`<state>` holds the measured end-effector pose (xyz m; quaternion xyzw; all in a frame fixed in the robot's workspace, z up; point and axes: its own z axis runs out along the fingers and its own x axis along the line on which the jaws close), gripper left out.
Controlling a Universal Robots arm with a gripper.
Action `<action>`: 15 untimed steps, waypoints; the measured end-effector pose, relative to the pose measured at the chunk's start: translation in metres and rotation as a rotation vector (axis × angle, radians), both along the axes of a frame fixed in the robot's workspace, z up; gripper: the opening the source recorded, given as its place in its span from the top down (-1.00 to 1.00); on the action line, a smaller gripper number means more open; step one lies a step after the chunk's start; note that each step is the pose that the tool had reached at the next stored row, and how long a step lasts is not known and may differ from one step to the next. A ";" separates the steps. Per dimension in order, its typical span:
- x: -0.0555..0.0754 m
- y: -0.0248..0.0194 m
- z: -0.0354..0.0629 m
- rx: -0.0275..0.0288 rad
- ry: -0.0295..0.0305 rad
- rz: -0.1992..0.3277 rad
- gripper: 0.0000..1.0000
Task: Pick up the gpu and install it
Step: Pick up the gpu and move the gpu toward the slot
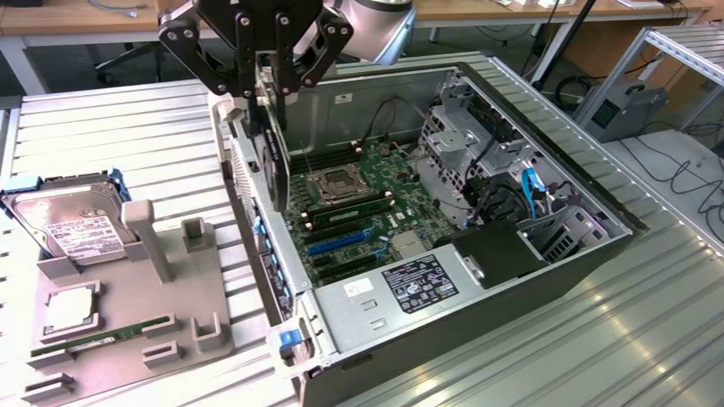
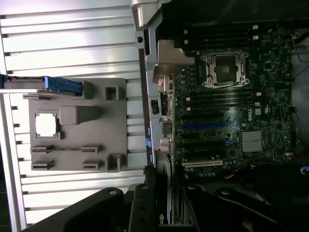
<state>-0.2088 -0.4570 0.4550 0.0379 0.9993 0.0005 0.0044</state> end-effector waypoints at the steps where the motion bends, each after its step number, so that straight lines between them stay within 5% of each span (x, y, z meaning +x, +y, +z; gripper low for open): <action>1: 0.001 0.0000 -0.0001 -0.0002 0.0000 0.000 0.48; 15: 0.015 0.0000 -0.0027 -0.0057 0.0000 0.000 0.48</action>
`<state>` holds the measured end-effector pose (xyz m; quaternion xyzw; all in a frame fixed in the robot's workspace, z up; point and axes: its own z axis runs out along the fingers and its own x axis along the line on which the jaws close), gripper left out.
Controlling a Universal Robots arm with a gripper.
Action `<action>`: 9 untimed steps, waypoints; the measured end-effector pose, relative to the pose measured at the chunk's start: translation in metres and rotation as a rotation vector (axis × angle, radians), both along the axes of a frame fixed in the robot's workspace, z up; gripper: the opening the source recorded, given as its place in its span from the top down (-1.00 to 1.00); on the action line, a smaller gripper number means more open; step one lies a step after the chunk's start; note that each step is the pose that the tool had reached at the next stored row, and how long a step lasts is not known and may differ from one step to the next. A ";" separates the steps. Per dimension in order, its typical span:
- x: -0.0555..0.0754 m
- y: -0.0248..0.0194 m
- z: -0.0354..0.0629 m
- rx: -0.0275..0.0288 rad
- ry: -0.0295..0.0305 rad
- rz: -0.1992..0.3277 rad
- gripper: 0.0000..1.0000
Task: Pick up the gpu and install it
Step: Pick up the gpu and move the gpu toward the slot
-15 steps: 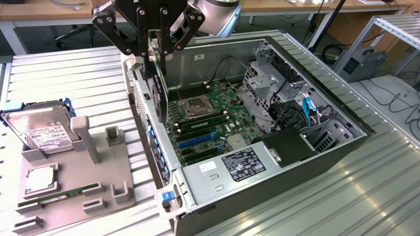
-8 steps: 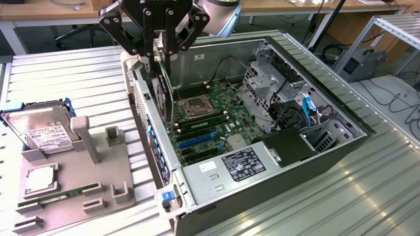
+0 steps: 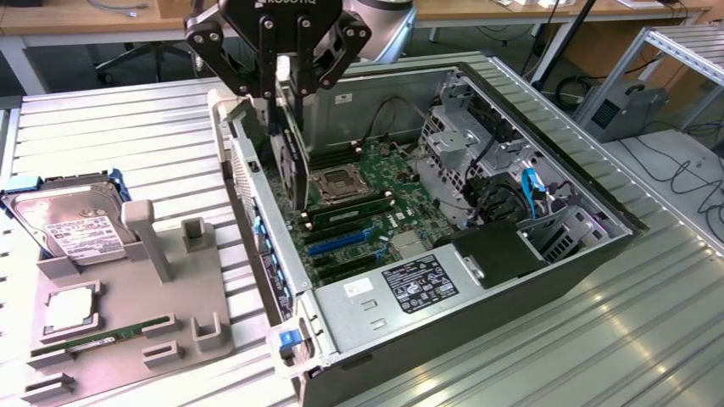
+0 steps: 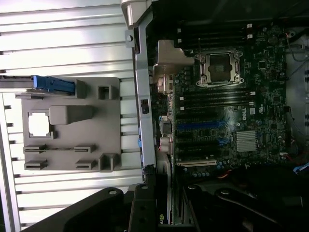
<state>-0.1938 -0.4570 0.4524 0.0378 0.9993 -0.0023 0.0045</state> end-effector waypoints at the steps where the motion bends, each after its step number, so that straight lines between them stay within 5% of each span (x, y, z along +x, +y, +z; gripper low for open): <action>1: 0.002 0.0000 -0.0003 -0.0003 0.0000 0.000 0.48; 9: 0.009 0.0000 -0.0033 -0.0010 -0.0001 0.000 0.48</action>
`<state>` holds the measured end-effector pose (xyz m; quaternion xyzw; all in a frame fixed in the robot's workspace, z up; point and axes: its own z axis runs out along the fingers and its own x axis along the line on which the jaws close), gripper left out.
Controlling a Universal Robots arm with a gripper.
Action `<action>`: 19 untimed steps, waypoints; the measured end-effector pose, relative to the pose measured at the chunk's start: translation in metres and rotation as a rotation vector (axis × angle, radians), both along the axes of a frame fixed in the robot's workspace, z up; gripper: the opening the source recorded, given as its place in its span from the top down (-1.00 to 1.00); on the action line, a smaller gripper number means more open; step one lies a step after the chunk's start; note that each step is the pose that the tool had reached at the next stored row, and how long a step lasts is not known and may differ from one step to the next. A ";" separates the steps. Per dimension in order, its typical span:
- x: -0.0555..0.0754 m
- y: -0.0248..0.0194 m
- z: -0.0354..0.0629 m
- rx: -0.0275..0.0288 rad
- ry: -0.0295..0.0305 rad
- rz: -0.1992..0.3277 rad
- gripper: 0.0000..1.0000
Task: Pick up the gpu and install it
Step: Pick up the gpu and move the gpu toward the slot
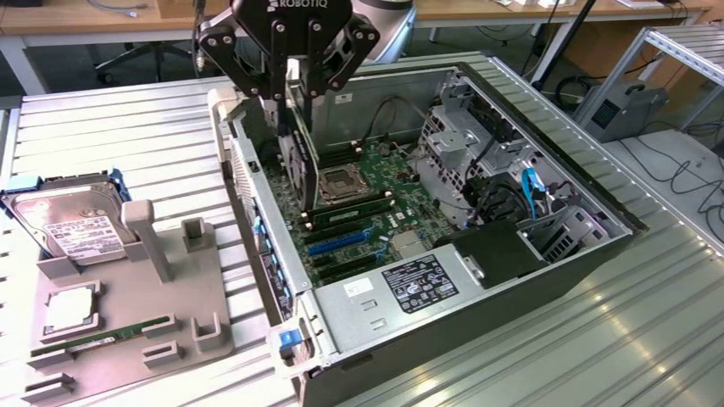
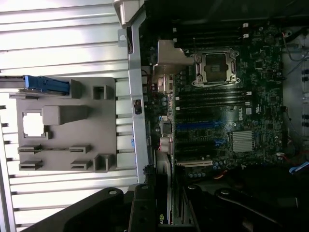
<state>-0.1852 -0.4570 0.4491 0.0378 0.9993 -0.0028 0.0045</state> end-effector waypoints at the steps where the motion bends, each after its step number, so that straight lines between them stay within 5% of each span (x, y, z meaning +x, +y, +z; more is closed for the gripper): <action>1: 0.001 0.0000 -0.0003 -0.0001 0.0000 0.000 0.48; 19: 0.015 0.0000 -0.0076 -0.0026 0.0000 0.000 0.48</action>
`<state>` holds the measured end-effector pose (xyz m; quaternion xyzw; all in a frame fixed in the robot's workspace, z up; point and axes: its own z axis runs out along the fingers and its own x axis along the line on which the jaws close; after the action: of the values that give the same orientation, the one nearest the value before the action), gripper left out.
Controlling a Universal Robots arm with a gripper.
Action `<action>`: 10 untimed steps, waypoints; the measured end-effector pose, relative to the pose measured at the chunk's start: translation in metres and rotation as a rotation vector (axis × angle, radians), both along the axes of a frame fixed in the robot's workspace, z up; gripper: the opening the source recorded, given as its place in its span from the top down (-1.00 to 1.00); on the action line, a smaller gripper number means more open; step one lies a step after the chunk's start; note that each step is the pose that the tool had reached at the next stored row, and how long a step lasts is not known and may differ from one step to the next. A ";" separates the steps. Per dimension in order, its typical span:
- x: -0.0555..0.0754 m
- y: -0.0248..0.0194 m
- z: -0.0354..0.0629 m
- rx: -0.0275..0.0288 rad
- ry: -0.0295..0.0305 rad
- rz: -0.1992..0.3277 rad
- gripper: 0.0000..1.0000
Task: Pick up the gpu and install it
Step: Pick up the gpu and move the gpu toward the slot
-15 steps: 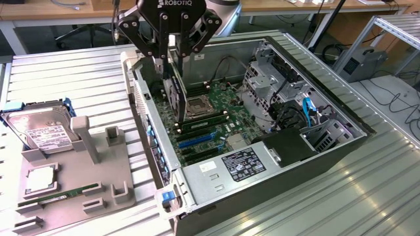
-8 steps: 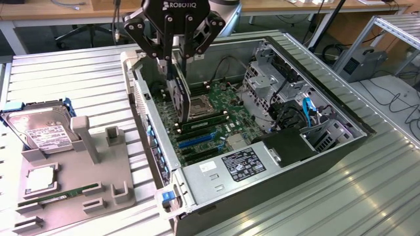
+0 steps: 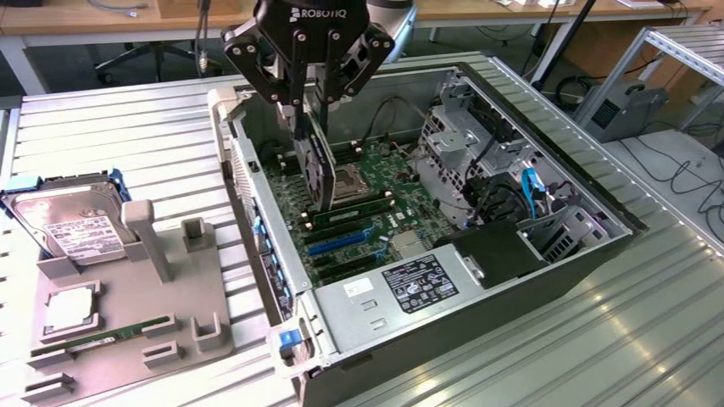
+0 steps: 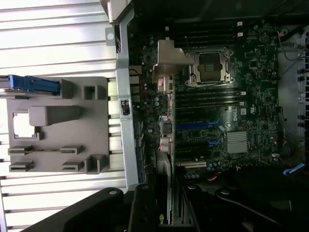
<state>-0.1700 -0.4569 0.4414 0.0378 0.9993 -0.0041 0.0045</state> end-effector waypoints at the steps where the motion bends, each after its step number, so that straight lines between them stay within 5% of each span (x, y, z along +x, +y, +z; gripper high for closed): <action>1: 0.001 0.0000 -0.0004 -0.0003 0.0000 0.000 0.48; 10: 0.010 0.0010 -0.0029 -0.0025 0.0000 0.000 0.48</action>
<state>-0.1601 -0.4560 0.4385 0.0378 0.9993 -0.0054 0.0046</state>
